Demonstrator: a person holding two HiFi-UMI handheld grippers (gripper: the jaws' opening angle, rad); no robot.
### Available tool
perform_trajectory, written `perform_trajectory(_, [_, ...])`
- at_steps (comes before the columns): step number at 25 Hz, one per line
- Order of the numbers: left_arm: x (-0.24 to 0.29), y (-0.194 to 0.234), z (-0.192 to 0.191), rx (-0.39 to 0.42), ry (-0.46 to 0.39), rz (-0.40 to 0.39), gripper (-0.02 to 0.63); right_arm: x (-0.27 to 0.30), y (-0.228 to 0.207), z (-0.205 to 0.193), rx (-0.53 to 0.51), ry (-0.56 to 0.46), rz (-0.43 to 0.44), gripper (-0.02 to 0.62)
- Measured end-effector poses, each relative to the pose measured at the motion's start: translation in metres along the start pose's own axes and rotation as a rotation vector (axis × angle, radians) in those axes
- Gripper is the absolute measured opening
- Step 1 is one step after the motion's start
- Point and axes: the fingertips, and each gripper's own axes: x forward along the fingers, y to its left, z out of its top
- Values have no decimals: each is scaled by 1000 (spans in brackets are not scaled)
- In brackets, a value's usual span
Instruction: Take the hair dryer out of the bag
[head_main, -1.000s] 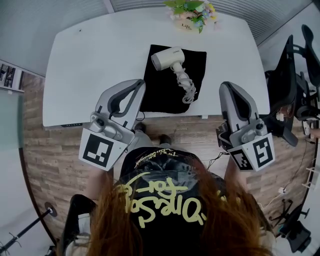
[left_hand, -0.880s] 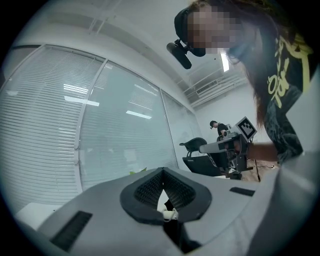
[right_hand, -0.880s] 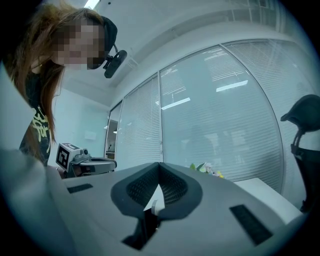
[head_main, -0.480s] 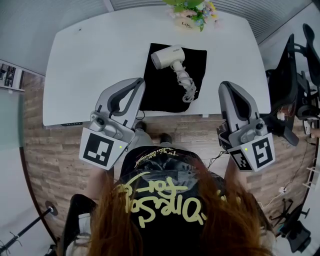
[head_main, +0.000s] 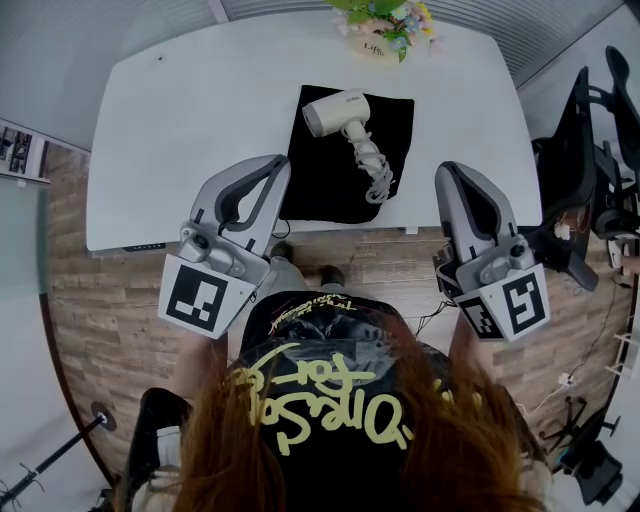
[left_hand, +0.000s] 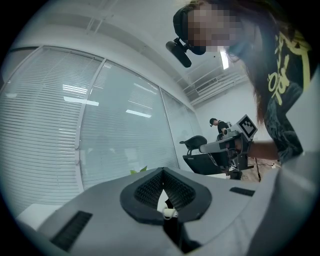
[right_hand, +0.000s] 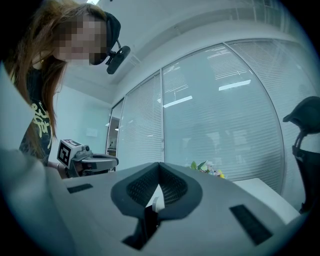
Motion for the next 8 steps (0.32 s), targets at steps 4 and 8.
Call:
perform_trajectory(4, [1, 0, -1, 1, 6, -3, -9, 1, -1, -1, 8, 5, -1, 3])
perform_trajectory(8, [3, 2, -3, 5, 11, -1, -9, 2, -3, 0, 45, -7, 9, 3])
